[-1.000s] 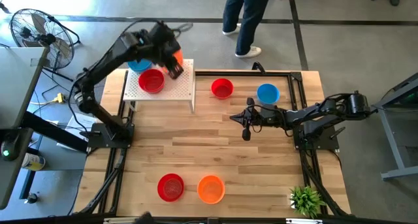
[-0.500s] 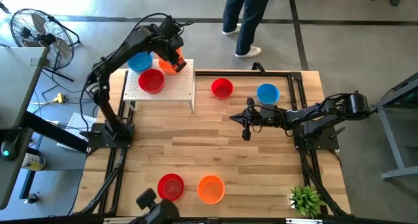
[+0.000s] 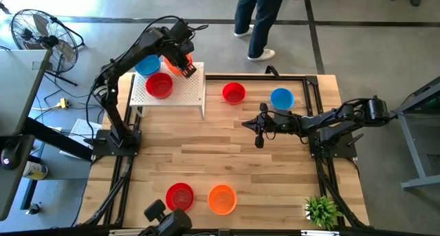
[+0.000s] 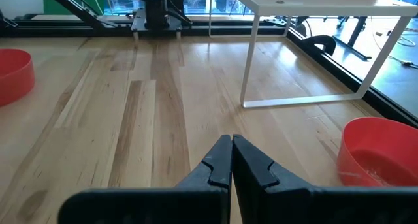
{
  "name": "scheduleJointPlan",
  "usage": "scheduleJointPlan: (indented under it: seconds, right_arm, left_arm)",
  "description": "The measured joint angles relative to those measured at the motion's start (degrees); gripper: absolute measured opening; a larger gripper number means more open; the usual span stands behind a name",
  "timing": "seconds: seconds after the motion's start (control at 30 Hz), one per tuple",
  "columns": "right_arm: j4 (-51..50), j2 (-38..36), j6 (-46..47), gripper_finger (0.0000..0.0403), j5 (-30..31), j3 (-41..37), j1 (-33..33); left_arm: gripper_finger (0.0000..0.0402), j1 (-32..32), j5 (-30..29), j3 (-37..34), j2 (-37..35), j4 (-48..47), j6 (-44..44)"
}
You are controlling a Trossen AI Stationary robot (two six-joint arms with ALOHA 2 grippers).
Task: Pick & Place Mini bowls
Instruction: Stack the orange bowl on top of the orange bowl on the shelf
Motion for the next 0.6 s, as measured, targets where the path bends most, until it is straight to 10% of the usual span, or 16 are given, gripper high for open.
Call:
scheduleJointPlan:
  seconds: [0.6]
  right_arm:
    - [0.0, 0.0, 0.0, 0.0000, 0.0, 0.0, 0.0]
  left_arm:
    - [0.0016, -3.5, -3.4, 0.0, 0.0, -0.1, 0.2]
